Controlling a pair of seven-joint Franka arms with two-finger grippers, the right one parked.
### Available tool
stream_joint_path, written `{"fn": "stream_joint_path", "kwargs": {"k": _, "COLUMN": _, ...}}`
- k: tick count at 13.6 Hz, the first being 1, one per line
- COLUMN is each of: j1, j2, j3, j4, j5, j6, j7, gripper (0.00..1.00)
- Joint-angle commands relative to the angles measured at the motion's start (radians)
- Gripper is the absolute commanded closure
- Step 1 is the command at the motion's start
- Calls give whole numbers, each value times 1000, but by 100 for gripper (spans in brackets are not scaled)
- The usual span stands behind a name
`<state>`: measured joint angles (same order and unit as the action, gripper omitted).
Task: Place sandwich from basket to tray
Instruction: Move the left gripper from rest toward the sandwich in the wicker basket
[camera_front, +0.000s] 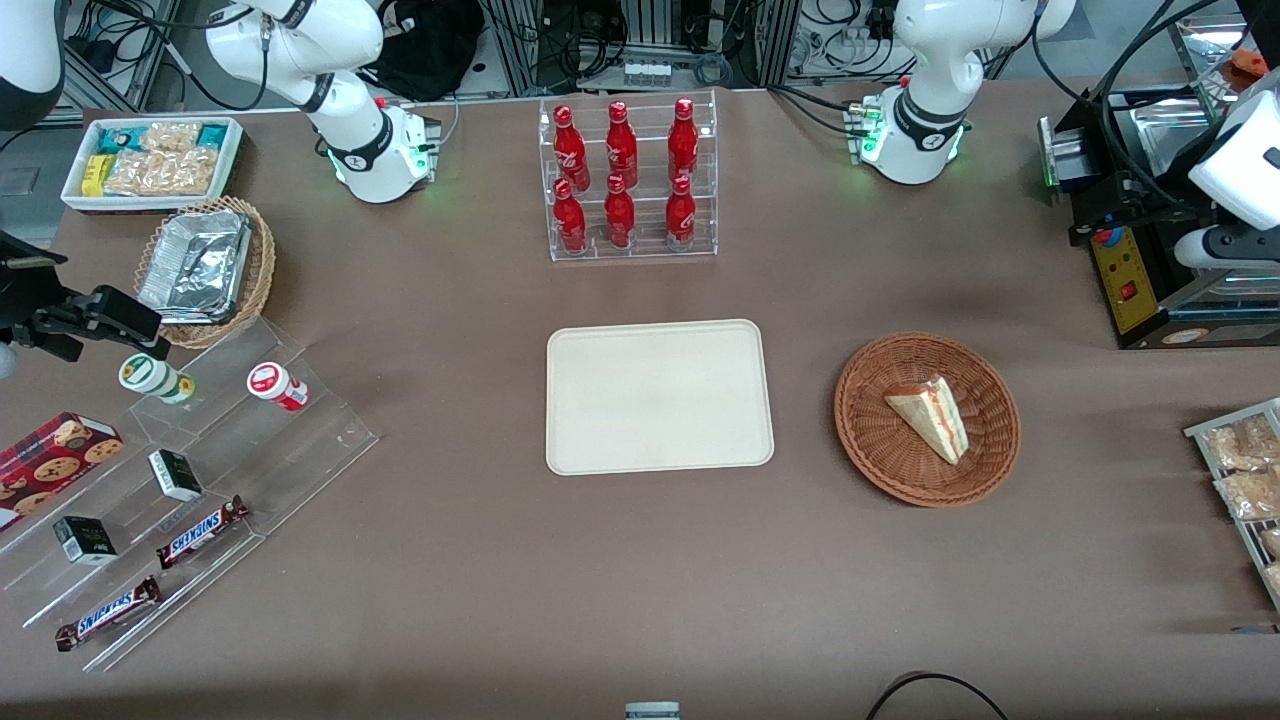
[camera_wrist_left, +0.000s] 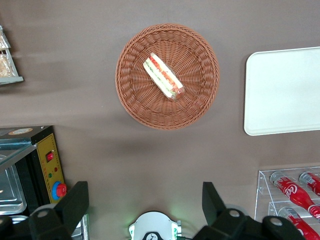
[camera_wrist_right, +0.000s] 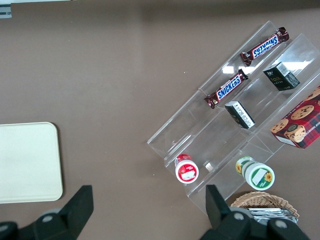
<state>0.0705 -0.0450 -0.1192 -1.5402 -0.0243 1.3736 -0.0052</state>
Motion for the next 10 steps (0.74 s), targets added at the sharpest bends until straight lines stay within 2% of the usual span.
{"fn": "stream_joint_path", "kwargs": {"k": 1, "j1": -6, "j2": -3, "j3": -2, "j4": 2, "j5": 24, "j6": -8, "j7": -8, "gripper": 0}}
{"fn": "stream_joint_path", "kwargs": {"k": 3, "j1": -9, "j2": -1, "j3": -5, "j4": 2, "j5": 53, "j6": -5, "j7": -42, "gripper": 0}}
{"fn": "stream_joint_path", "kwargs": {"k": 7, "j1": -9, "j2": 66, "j3": -3, "j4": 5, "j5": 52, "j6": 7, "j7": -61, "gripper": 0}}
{"fn": "stream_joint_path", "kwargs": {"k": 10, "j1": -8, "j2": 138, "j3": -3, "j4": 3, "j5": 49, "j6": 88, "j7": -67, "gripper": 0}}
